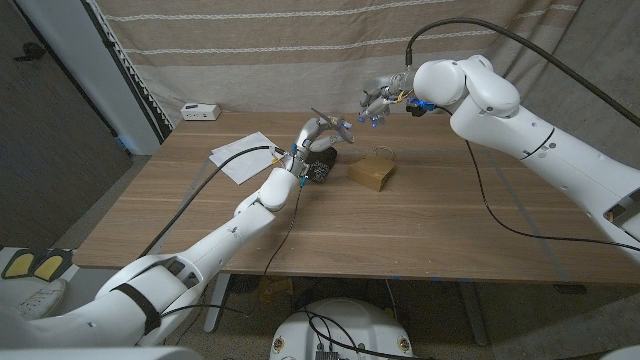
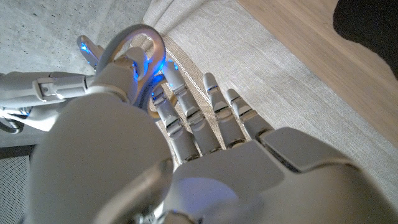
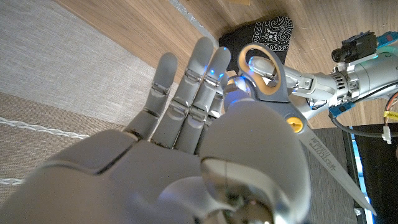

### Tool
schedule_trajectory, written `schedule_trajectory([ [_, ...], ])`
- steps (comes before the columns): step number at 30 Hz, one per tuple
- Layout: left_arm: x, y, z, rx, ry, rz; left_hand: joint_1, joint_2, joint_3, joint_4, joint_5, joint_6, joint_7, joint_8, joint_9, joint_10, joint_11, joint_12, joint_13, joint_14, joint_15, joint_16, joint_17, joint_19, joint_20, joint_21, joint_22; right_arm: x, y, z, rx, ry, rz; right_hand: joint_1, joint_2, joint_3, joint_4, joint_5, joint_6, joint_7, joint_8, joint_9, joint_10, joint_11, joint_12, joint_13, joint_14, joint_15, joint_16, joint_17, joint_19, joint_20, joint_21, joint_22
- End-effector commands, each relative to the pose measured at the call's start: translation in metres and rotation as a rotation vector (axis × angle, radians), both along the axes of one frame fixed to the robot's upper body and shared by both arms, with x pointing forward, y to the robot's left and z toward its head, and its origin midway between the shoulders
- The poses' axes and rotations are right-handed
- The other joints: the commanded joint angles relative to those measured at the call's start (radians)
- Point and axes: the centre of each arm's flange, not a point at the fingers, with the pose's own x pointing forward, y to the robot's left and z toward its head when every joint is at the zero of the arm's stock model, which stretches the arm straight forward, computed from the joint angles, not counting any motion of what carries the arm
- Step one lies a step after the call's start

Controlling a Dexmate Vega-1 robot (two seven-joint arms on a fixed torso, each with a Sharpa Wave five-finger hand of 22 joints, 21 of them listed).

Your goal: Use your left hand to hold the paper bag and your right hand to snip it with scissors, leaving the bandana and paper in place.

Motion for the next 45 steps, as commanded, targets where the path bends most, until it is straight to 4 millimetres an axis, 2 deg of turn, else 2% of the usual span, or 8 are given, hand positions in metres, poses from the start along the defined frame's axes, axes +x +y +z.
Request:
schedule_trajectory([
  [1,0.0,-0.002,-0.003,0.027,0.026,-0.037,-0.011,0.001,-0.017,-0.001,0.014,0.1,0.001,0.031,0.077,-0.095,-0.002,0.019,0.067,-0.04,-0.161,0.002,0.022,-0.024,-0.112,-0.001,0.003,0.002,0.002,-0.001,-0.006,0.007,0.0,-0.005,0.0,-0.001,-0.01,0.005,0.009,0.003,0.005,-0.001,0.004,0.003,0.007,0.002,0.005,-0.03,-0.002,0.001,0.009,-0.145,0.003,-0.002],
  [8,0.0,-0.007,-0.003,0.059,0.026,-0.039,0.003,0.008,-0.045,-0.001,0.015,0.103,0.001,0.02,0.076,-0.206,-0.003,0.073,0.195,-0.081,-0.156,0.018,0.082,-0.064,-0.071,-0.003,0.003,0.001,0.002,0.0,-0.007,0.007,-0.001,-0.003,0.001,0.0,-0.02,0.006,0.008,0.003,0.003,-0.005,0.005,0.002,0.008,0.002,0.003,-0.031,-0.004,-0.003,0.006,-0.145,0.003,-0.004],
  [9,-0.001,-0.007,-0.003,0.055,0.021,-0.032,0.009,0.015,-0.074,0.007,0.015,0.111,0.0,0.009,0.071,-0.283,-0.003,0.141,0.324,-0.104,-0.155,0.032,0.149,-0.072,-0.068,0.003,0.003,0.001,0.002,0.0,-0.008,0.005,-0.003,-0.003,0.002,0.0,-0.022,0.007,0.01,0.002,0.004,-0.006,0.008,-0.001,0.008,0.0,0.003,-0.03,-0.004,-0.003,0.007,-0.145,0.004,-0.005],
  [12,-0.001,-0.008,-0.003,0.06,0.016,-0.027,0.002,0.015,-0.08,0.016,0.022,0.124,-0.001,0.003,0.068,-0.393,-0.001,0.137,0.384,-0.154,-0.151,0.02,0.192,-0.084,-0.062,0.003,0.004,0.001,0.002,0.0,-0.007,0.006,-0.004,-0.003,0.003,0.0,-0.024,0.007,0.012,0.002,0.004,-0.008,0.007,0.0,0.009,0.002,0.005,-0.03,-0.004,-0.003,0.007,-0.145,0.004,-0.005],
  [19,-0.002,-0.01,-0.004,0.058,0.018,-0.031,-0.029,0.026,-0.106,0.042,0.024,0.133,-0.007,0.004,0.085,-0.617,-0.004,0.035,0.362,-0.32,-0.149,0.002,0.271,-0.111,-0.055,0.004,0.002,0.001,0.003,0.0,-0.01,0.008,-0.005,-0.002,0.004,0.0,-0.03,0.007,0.013,0.001,0.004,-0.012,0.007,0.0,0.01,0.002,0.005,-0.031,-0.005,-0.006,0.006,-0.145,0.005,-0.006],
  [23,-0.001,-0.01,-0.005,0.056,0.023,-0.045,-0.03,0.024,-0.114,0.042,0.023,0.139,-0.009,0.009,0.09,-0.597,-0.006,0.013,0.328,-0.351,-0.151,0.001,0.27,-0.107,-0.057,0.007,0.002,0.001,0.004,0.0,-0.014,0.012,-0.005,-0.002,0.005,0.001,-0.032,0.007,0.014,0.001,0.003,-0.014,0.004,-0.002,0.01,0.004,0.006,-0.03,-0.005,-0.007,0.005,-0.145,0.005,-0.007],
  [32,0.001,-0.011,-0.01,0.034,0.042,-0.062,0.009,0.036,-0.108,0.036,0.02,0.125,0.0,0.013,0.081,-0.212,-0.006,-0.015,0.162,-0.237,-0.159,0.034,0.239,-0.086,-0.067,0.013,0.002,0.0,0.009,0.002,-0.023,0.008,-0.003,-0.006,0.007,0.0,-0.036,0.007,0.016,0.002,0.003,-0.02,0.006,-0.004,0.011,0.002,0.006,-0.03,-0.006,-0.01,0.005,-0.146,0.006,-0.008],
  [45,0.005,-0.01,-0.016,-0.027,0.102,-0.122,0.011,0.039,-0.103,0.039,0.021,0.129,-0.002,0.013,0.079,-0.174,-0.003,-0.009,0.152,-0.212,-0.159,0.034,0.237,-0.081,-0.066,0.014,0.002,0.0,0.015,0.004,-0.039,0.003,-0.006,-0.01,0.007,0.001,-0.04,0.007,0.014,-0.002,0.002,-0.027,0.006,-0.007,0.012,0.001,0.006,-0.03,-0.007,-0.014,0.004,-0.145,0.006,-0.009],
])
